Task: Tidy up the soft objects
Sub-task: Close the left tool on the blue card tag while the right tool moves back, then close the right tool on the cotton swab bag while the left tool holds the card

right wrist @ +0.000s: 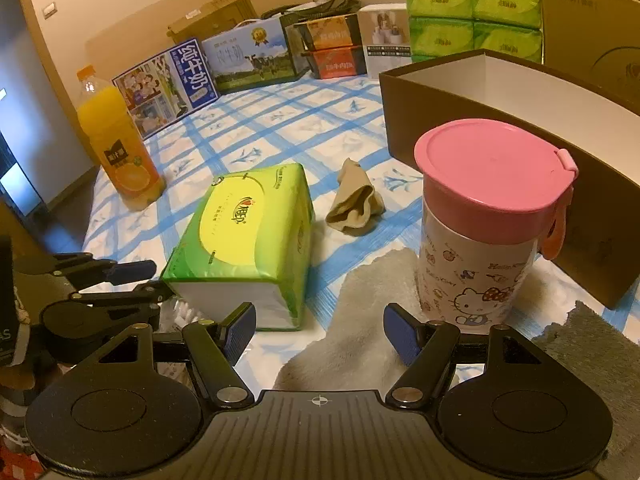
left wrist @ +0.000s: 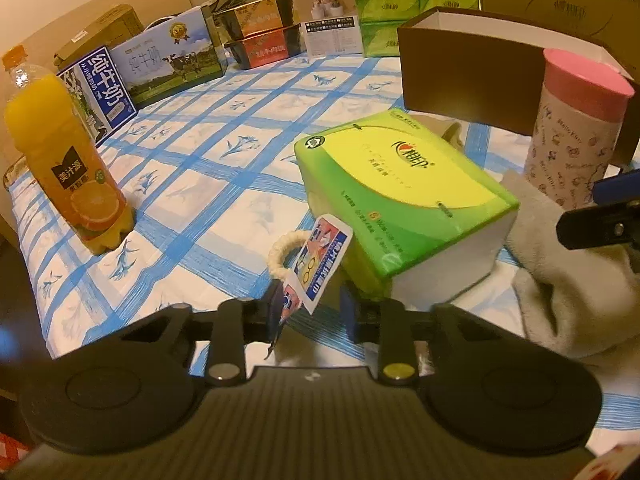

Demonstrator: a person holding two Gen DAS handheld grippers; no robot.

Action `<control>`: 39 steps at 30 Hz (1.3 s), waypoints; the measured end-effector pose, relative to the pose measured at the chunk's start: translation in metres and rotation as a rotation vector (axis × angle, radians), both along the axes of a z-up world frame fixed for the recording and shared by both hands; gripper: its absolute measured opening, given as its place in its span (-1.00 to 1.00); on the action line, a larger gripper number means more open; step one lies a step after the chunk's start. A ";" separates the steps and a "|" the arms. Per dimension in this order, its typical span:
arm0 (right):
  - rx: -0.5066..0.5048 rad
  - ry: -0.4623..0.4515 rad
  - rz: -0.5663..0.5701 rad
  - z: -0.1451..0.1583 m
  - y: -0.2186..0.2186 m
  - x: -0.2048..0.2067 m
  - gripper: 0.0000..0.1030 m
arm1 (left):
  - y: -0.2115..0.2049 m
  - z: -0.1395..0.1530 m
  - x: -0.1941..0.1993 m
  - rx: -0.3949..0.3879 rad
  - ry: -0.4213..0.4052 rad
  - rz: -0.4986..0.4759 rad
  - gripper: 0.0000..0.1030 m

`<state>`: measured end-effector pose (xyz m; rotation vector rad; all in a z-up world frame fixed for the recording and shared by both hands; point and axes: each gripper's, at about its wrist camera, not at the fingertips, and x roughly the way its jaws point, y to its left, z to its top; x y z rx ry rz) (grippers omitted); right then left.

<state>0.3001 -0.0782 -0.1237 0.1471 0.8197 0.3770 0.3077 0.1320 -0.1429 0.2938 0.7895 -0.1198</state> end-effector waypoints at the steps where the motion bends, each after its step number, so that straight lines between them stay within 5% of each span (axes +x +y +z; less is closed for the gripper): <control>1: 0.001 0.000 0.001 -0.001 0.000 0.001 0.38 | 0.001 -0.001 0.001 -0.001 -0.004 -0.002 -0.65; 3: 0.005 -0.001 0.005 -0.002 0.002 0.001 0.38 | 0.004 -0.001 0.001 -0.009 -0.014 -0.011 -0.94; 5: 0.007 -0.001 0.013 -0.004 0.004 0.000 0.38 | 0.007 0.001 -0.001 -0.012 -0.034 -0.010 -0.98; 14: 0.039 0.013 0.086 -0.005 0.030 -0.008 0.38 | 0.049 0.036 -0.035 -0.129 -0.095 0.104 -0.99; 22: 0.078 0.079 0.170 -0.014 0.077 -0.013 0.39 | 0.083 0.046 -0.066 -0.239 -0.037 0.235 -0.99; 29: 0.018 0.109 0.129 -0.029 0.109 -0.009 0.38 | 0.089 0.046 -0.079 -0.289 0.006 0.281 -0.99; 39: 0.006 0.133 0.147 -0.040 0.109 -0.008 -0.59 | 0.083 0.048 -0.087 -0.308 0.020 0.287 -0.99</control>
